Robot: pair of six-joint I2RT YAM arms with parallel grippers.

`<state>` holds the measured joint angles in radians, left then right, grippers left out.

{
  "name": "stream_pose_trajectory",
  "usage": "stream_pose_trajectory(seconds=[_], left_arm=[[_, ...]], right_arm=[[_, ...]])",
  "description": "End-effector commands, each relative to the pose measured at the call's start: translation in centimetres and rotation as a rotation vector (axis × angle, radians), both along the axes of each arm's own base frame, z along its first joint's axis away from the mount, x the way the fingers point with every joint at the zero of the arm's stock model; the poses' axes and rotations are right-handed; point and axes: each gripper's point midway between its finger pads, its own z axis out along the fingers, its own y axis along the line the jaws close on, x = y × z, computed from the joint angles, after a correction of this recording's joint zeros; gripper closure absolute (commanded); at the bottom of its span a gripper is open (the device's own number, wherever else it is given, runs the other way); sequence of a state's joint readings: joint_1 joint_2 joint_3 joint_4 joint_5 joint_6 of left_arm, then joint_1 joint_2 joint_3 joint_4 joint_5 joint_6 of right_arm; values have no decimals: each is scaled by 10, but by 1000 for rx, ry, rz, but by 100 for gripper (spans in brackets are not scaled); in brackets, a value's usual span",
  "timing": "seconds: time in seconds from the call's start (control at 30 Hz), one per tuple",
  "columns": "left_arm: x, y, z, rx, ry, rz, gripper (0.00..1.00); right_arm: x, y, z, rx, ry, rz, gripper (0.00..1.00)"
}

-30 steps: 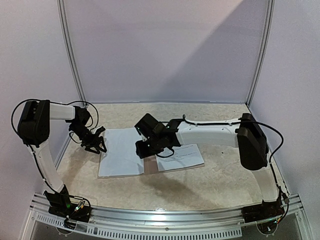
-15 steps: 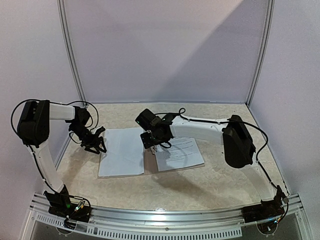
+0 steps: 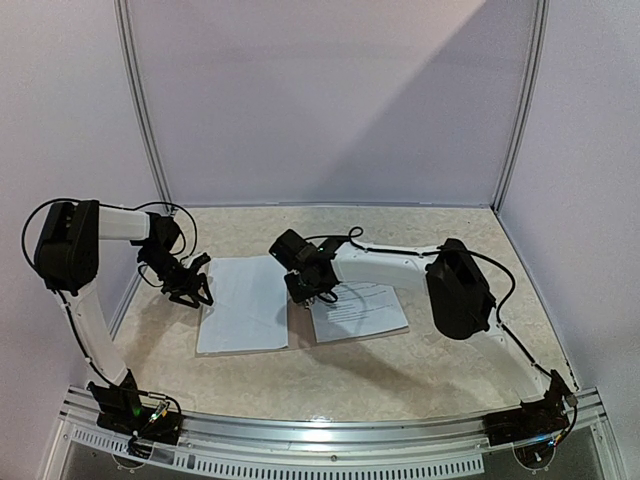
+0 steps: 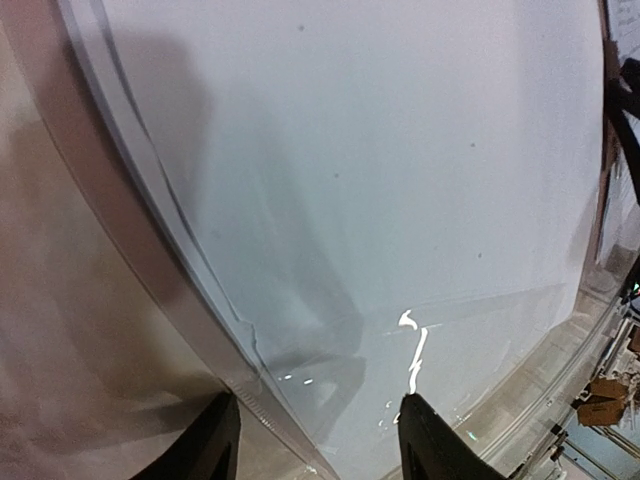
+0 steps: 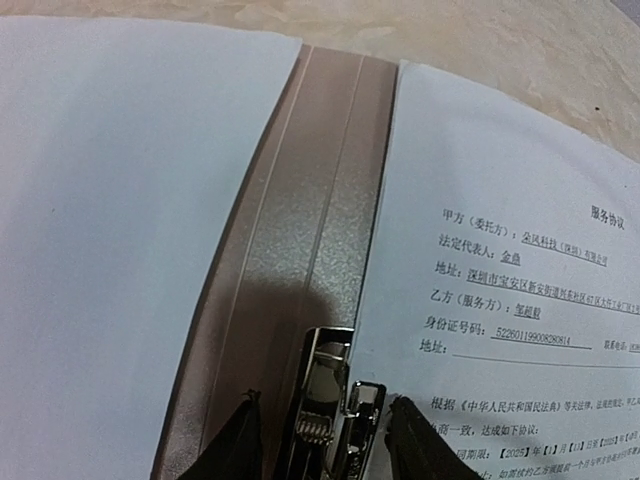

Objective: Put the files into the folder
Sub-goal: Move the folder with files to the center of the board.

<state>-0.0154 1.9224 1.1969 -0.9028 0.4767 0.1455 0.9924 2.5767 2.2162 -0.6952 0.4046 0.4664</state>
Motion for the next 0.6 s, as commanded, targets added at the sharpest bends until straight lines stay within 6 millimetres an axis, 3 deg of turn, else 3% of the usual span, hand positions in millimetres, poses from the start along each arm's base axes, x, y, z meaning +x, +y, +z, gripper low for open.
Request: stream_pose_trajectory(seconds=[0.0, 0.37, 0.57], left_arm=[[-1, 1, -1, 28, -19, -20, 44], [8, 6, 21, 31, -72, -29, 37], [11, 11, 29, 36, -85, -21, 32]], right_arm=[[0, -6, -35, -49, 42, 5, 61], [2, -1, -43, 8, 66, -20, 72], [9, -9, -31, 135, 64, -79, 77]])
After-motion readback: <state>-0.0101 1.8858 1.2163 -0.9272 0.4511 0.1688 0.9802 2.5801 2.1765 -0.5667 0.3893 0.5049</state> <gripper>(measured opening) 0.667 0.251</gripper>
